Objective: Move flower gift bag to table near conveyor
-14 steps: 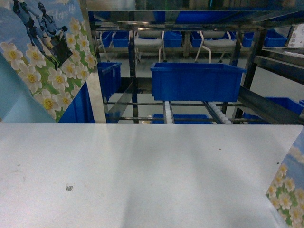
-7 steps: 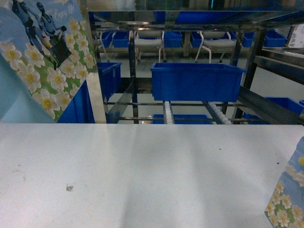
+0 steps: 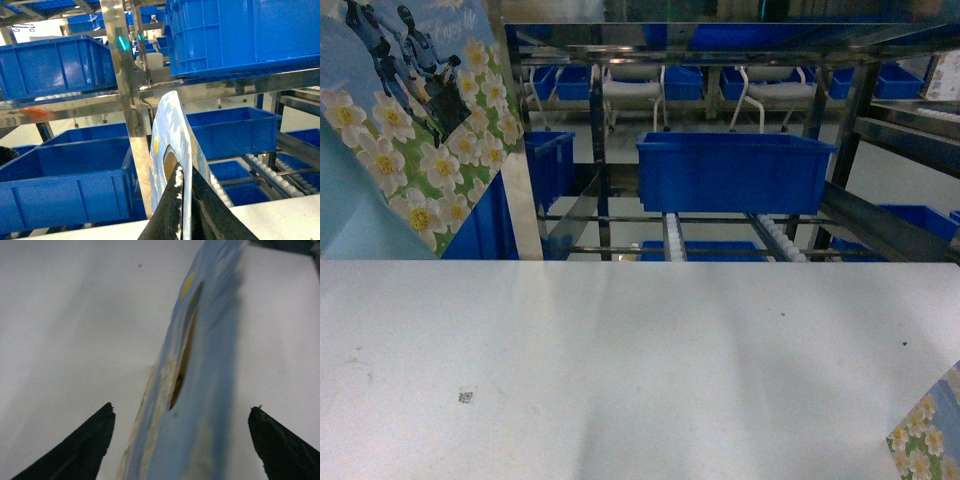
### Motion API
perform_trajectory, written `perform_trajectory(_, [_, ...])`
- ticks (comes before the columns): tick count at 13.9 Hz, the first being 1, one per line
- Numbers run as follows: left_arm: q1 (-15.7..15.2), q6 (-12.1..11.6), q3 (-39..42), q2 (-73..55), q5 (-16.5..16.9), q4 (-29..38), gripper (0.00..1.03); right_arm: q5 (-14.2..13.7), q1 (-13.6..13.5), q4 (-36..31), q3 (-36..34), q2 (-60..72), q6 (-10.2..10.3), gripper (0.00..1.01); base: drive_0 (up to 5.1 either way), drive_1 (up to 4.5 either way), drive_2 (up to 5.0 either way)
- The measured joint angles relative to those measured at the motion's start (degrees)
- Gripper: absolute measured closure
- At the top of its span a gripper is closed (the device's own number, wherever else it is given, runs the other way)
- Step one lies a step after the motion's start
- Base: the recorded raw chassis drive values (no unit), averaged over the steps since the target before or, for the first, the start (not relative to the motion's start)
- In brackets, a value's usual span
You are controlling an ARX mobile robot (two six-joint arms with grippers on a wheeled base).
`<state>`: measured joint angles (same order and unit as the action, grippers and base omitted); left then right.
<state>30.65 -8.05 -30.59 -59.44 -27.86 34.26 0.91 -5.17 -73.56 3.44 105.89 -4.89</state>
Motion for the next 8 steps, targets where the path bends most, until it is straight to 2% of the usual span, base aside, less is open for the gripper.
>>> perform_trajectory(1, [0.0, 0.0, 0.0, 0.0, 0.0, 0.0, 1.01, -0.3, 0.0, 0.0, -0.5, -4.0, 0.3, 0.06, 0.0, 0.0, 0.0])
perform_trajectory(2, [0.0, 0.0, 0.0, 0.0, 0.0, 0.0, 1.01, -0.3, 0.0, 0.0, -0.7, -7.8, 0.5, 0.02, 0.0, 0.0, 0.0])
perform_trajectory(5, [0.0, 0.0, 0.0, 0.0, 0.0, 0.0, 1.01, -4.2, -1.0, 0.0, 0.2, -23.7, -0.2, 0.03, 0.0, 0.0, 0.0])
perform_trajectory(8, [0.0, 0.0, 0.0, 0.0, 0.0, 0.0, 1.01, -11.3, -4.9, 0.2, 0.3, -38.7, -3.1, 0.03, 0.0, 0.0, 0.0])
